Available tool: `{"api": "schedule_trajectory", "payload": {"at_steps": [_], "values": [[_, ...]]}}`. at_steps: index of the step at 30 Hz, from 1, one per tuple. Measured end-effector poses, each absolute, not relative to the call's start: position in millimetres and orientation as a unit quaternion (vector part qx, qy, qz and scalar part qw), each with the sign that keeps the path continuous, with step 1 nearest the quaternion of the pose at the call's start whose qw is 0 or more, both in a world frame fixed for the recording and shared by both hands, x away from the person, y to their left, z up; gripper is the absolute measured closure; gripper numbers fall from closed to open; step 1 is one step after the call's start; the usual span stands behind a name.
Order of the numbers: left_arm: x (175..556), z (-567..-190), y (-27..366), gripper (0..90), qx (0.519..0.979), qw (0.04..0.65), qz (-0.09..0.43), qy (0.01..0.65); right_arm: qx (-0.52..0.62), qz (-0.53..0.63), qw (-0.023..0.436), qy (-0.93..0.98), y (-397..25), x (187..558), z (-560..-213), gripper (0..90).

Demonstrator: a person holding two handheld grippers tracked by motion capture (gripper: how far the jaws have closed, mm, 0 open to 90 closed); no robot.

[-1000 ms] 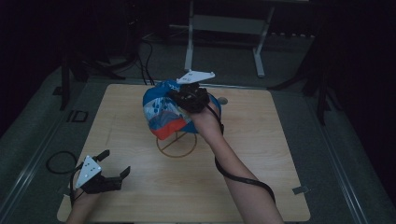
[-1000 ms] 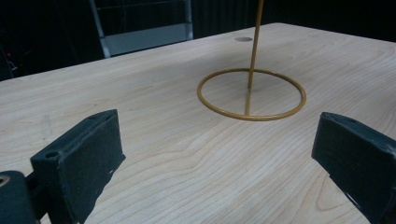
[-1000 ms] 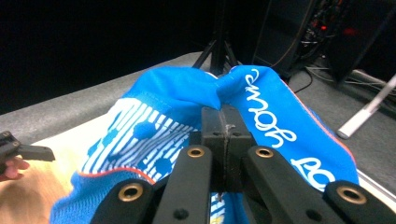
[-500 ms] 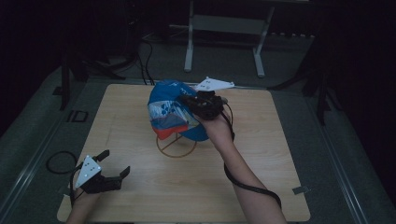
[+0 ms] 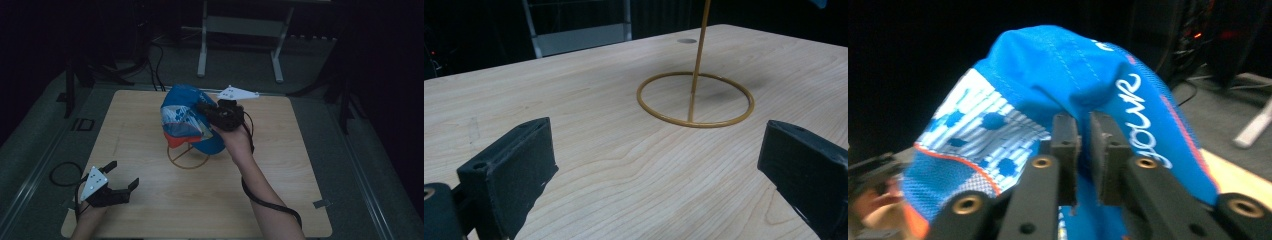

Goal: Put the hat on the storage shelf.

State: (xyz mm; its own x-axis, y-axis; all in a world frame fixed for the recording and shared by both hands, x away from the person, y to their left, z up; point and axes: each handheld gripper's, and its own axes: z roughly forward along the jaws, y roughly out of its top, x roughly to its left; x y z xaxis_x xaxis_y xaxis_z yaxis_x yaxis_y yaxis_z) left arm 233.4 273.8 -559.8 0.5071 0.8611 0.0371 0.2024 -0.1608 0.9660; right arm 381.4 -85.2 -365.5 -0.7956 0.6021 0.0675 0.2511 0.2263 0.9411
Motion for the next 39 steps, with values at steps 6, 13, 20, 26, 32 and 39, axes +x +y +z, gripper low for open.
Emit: {"api": "schedule_trajectory", "payload": {"at_steps": [6, 13, 20, 26, 32, 39], "values": [[233.4, -560.2, 273.7, 2.3, 0.694, 0.523, 0.313, 0.384, 0.277, 0.546, 0.147, 0.777, -82.6, 381.8, -370.0, 69.6], [233.6, -560.9, 273.5, 2.4, 0.694, 0.524, 0.312, 0.384, 0.282, 0.534, 0.136, 0.785, -90.3, 380.8, -382.8, 67.6], [233.5, -560.8, 273.1, 2.3, 0.695, 0.524, 0.312, 0.383, 0.283, 0.538, 0.135, 0.783, -99.4, 378.1, -385.9, 59.4], [233.5, -561.1, 272.8, 2.4, 0.694, 0.525, 0.311, 0.382, 0.285, 0.549, 0.138, 0.774, -109.9, 372.6, -387.2, 48.0], [234.0, -561.6, 272.0, 2.3, 0.695, 0.525, 0.31, 0.381, 0.281, 0.554, 0.144, 0.771, -116.9, 368.4, -388.6, 38.7], [234.2, -562.0, 271.9, 2.3, 0.695, 0.525, 0.308, 0.381, 0.252, 0.566, 0.119, 0.776, -127.5, 358.7, -390.8, 18.0]]}}
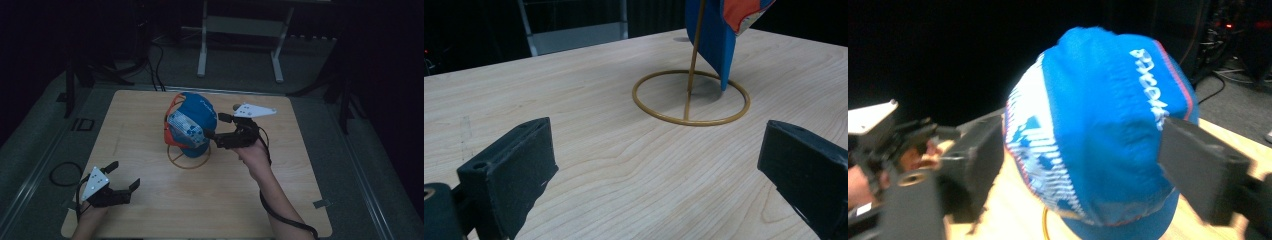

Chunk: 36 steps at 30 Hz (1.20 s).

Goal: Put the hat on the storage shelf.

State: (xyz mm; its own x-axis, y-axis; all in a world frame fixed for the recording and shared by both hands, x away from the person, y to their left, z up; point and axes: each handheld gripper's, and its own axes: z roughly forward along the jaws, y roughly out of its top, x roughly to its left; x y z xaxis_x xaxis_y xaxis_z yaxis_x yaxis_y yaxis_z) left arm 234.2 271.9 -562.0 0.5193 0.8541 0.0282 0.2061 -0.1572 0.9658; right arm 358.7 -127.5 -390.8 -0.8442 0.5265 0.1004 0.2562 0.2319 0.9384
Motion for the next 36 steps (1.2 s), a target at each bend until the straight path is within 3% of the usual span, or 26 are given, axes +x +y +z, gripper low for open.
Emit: {"api": "schedule_trajectory", "payload": {"at_steps": [4, 36], "values": [[234.0, -562.0, 271.3, 2.3, 0.696, 0.525, 0.309, 0.38, 0.239, 0.561, 0.13, 0.782, -130.6, 350.9, -395.3, 14.0], [234.2, -564.7, 269.0, 2.3, 0.7, 0.524, 0.304, 0.378, 0.23, 0.519, 0.12, 0.814, -163.8, 335.2, -481.0, 13.9]]}}
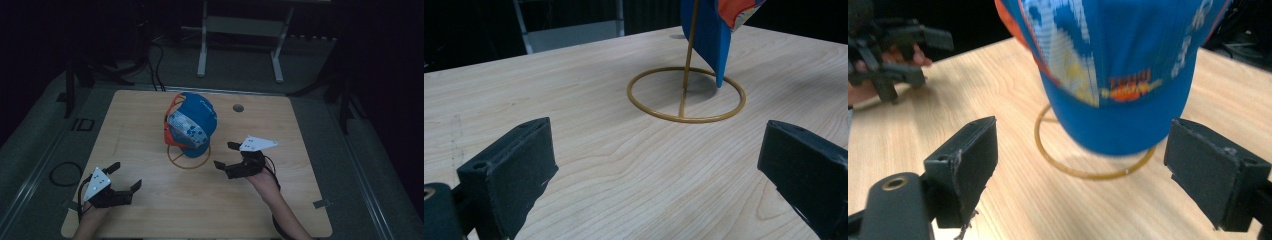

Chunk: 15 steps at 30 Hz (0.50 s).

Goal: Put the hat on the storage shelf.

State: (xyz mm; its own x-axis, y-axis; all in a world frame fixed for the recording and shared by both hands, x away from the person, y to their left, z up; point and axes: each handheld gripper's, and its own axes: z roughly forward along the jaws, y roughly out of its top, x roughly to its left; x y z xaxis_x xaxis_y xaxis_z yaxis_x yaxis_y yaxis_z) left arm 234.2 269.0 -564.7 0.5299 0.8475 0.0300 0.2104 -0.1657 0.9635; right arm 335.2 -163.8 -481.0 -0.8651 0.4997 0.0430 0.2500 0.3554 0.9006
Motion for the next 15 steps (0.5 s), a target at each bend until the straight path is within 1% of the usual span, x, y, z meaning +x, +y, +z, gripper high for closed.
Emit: {"api": "schedule_trajectory", "payload": {"at_steps": [5, 11, 15], "values": [[234.0, -564.5, 269.0, 2.3, 0.699, 0.525, 0.305, 0.378, 0.227, 0.512, 0.117, 0.82, -168.9, 334.8, -494.6, 14.0], [233.8, -564.3, 269.0, 2.3, 0.7, 0.525, 0.305, 0.376, 0.232, 0.496, 0.121, 0.828, -183.4, 334.9, -516.2, 14.0], [233.5, -563.7, 270.3, 2.4, 0.7, 0.524, 0.306, 0.378, 0.242, 0.49, 0.115, 0.829, -192.2, 334.8, -528.4, 14.0]]}}
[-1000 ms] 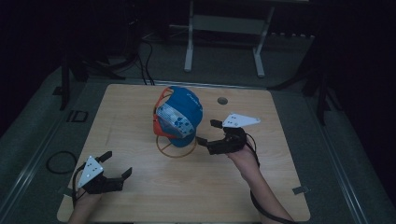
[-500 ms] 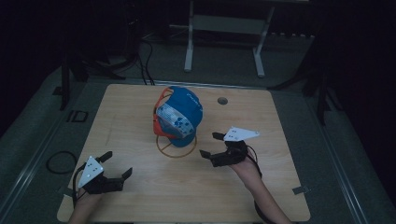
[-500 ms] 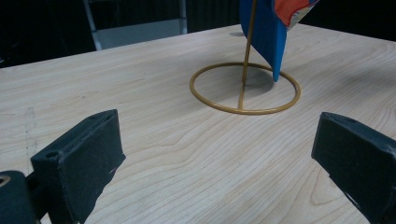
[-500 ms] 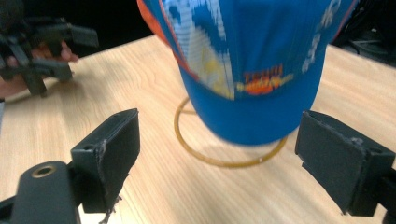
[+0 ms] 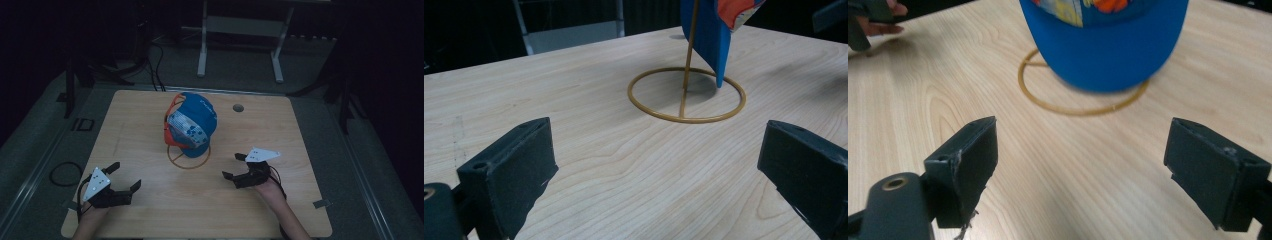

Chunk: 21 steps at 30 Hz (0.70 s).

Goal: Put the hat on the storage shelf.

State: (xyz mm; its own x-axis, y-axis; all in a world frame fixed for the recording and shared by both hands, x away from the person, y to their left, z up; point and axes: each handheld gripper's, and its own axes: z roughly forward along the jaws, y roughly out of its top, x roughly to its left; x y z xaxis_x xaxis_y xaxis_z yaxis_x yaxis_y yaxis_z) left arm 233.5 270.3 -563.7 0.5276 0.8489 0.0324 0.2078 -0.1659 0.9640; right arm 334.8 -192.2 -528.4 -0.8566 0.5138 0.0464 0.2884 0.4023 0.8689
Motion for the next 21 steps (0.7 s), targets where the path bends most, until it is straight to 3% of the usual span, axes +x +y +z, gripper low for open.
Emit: {"api": "schedule_trajectory", "payload": {"at_steps": [21], "values": [[235.3, -566.4, 271.1, 2.3, 0.704, 0.518, 0.304, 0.38, 0.282, 0.46, 0.124, 0.833, -244.1, 334.9, -557.5, 13.8]]}}
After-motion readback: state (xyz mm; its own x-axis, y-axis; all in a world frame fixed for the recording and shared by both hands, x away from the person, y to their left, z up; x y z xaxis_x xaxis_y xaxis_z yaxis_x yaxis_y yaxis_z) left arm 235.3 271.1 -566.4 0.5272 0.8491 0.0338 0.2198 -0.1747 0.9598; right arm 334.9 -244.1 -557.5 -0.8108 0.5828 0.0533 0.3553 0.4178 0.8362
